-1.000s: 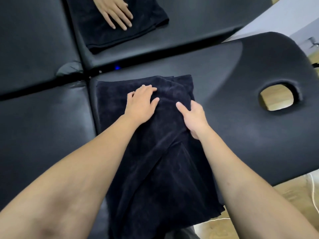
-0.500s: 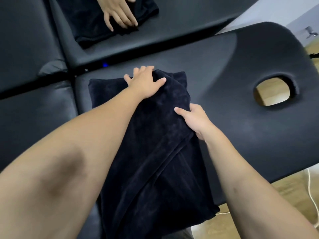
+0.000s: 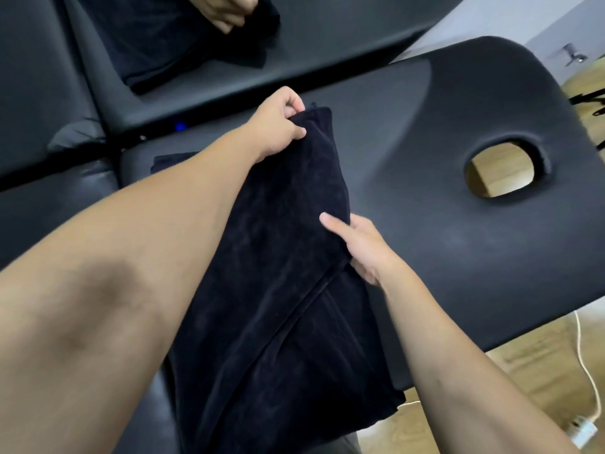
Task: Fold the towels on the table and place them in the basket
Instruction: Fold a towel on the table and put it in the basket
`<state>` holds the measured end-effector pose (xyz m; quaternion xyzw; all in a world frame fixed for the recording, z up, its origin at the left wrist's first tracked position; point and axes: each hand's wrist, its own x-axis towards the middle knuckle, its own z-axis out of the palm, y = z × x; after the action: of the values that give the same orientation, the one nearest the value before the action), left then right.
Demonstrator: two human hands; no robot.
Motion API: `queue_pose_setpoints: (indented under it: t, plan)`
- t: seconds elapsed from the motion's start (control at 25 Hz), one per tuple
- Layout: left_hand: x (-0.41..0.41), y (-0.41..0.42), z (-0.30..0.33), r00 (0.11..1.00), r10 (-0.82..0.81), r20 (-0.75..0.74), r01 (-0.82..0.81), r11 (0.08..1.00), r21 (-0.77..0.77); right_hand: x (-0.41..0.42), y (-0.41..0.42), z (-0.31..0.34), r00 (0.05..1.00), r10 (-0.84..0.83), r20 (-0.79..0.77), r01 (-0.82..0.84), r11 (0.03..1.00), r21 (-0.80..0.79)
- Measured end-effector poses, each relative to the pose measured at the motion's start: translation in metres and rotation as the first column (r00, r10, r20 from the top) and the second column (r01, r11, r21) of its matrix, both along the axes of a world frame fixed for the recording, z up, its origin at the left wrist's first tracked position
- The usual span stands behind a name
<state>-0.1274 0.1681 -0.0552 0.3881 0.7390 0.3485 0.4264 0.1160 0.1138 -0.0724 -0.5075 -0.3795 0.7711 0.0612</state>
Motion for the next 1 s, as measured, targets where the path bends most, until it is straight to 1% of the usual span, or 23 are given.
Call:
queue_pose_setpoints:
  t: [0.04, 0.08, 0.12, 0.16, 0.2, 0.24, 0.28, 0.32, 0.4, 0.44, 0.48, 0.52, 0.56, 0.6, 0.68, 0.72, 0.76, 0.8, 0.84, 0.88, 0.92, 0.96, 1.0]
  plan:
    - [0.003, 0.000, -0.004, 1.000, 0.000, -0.020, 0.000, 1.000, -0.019, 0.004, -0.004, -0.002, 0.999, 0.050, 0.000, -0.050, 0.999, -0.014]
    - [0.004, 0.000, -0.010, 0.998, 0.010, -0.066, -0.013, 0.999, -0.040, 0.008, -0.008, -0.005, 0.996, 0.092, 0.017, -0.093, 0.995, 0.023]
    - [0.006, 0.000, -0.015, 0.991, 0.023, -0.130, -0.031, 0.998, -0.056, 0.011, -0.007, -0.008, 0.990, 0.116, 0.079, -0.126, 0.982, 0.138]
    - [0.008, -0.001, -0.019, 0.982, 0.040, -0.187, -0.054, 0.996, -0.066, 0.013, -0.003, -0.007, 0.977, 0.119, 0.178, -0.168, 0.942, 0.292]
    - [0.009, -0.001, -0.024, 0.970, 0.056, -0.236, -0.073, 0.995, -0.066, 0.015, 0.005, -0.007, 0.952, 0.097, 0.289, -0.221, 0.872, 0.437]
    - [0.011, -0.002, -0.027, 0.955, 0.066, -0.290, -0.089, 0.994, -0.069, 0.018, 0.012, -0.008, 0.929, 0.052, 0.367, -0.258, 0.801, 0.540]
    - [0.013, -0.003, -0.028, 0.937, 0.070, -0.342, -0.103, 0.991, -0.081, 0.020, 0.017, -0.008, 0.918, 0.022, 0.396, -0.267, 0.773, 0.576]
    - [0.015, -0.004, -0.029, 0.916, 0.055, -0.398, -0.098, 0.991, -0.090, 0.022, 0.019, -0.007, 0.923, 0.018, 0.385, -0.245, 0.799, 0.549]
    - [0.025, -0.008, -0.028, 0.847, -0.027, -0.531, -0.019, 0.997, -0.081, 0.027, 0.013, -0.008, 0.951, 0.073, 0.301, -0.186, 0.911, 0.367]
    - [0.032, -0.012, -0.025, 0.786, -0.057, -0.616, 0.024, 0.998, -0.062, 0.031, 0.005, -0.009, 0.961, 0.117, 0.253, -0.184, 0.947, 0.263]
    - [0.040, -0.017, -0.024, 0.717, -0.062, -0.694, 0.057, 0.998, -0.030, 0.036, -0.003, -0.011, 0.968, 0.148, 0.203, -0.188, 0.964, 0.190]
    - [0.048, -0.023, -0.023, 0.658, -0.058, -0.751, 0.090, 0.996, 0.003, 0.041, -0.010, -0.010, 0.975, 0.163, 0.149, -0.185, 0.971, 0.150]
    - [0.058, -0.032, -0.024, 0.619, -0.071, -0.783, 0.132, 0.991, 0.015, 0.045, -0.015, -0.009, 0.981, 0.163, 0.100, -0.176, 0.976, 0.128]
    - [0.066, -0.042, -0.028, 0.598, -0.115, -0.793, 0.182, 0.983, -0.005, 0.048, -0.018, -0.008, 0.982, 0.173, 0.073, -0.182, 0.975, 0.129]
    - [0.078, -0.064, -0.039, 0.588, -0.226, -0.777, 0.265, 0.961, -0.080, 0.051, -0.019, -0.006, 0.976, 0.196, 0.094, -0.212, 0.951, 0.223]
    - [0.080, -0.073, -0.044, 0.602, -0.254, -0.757, 0.280, 0.955, -0.098, 0.050, -0.017, -0.004, 0.982, 0.151, 0.114, -0.179, 0.939, 0.294]
    - [0.080, -0.081, -0.047, 0.632, -0.266, -0.728, 0.283, 0.954, -0.103, 0.049, -0.015, -0.002, 0.991, 0.072, 0.114, -0.108, 0.930, 0.352]
    - [0.079, -0.087, -0.048, 0.658, -0.281, -0.699, 0.288, 0.951, -0.111, 0.049, -0.014, -0.001, 0.996, -0.025, 0.089, -0.011, 0.927, 0.374]
    - [0.078, -0.092, -0.047, 0.669, -0.309, -0.676, 0.302, 0.944, -0.133, 0.049, -0.015, 0.003, 0.992, -0.113, 0.049, 0.089, 0.934, 0.345]
    - [0.078, -0.097, -0.045, 0.666, -0.341, -0.663, 0.318, 0.934, -0.161, 0.049, -0.018, 0.005, 0.985, -0.172, 0.013, 0.161, 0.947, 0.277]
    - [0.081, -0.104, -0.041, 0.663, -0.360, -0.657, 0.325, 0.928, -0.181, 0.051, -0.025, 0.007, 0.982, -0.187, 0.000, 0.183, 0.964, 0.194]
    - [0.085, -0.112, -0.037, 0.662, -0.354, -0.661, 0.321, 0.930, -0.177, 0.055, -0.033, 0.007, 0.990, -0.141, 0.012, 0.139, 0.985, 0.107]
    - [0.090, -0.122, -0.033, 0.655, -0.328, -0.681, 0.307, 0.939, -0.158, 0.062, -0.042, 0.006, 0.998, -0.052, 0.027, 0.052, 0.998, 0.028]
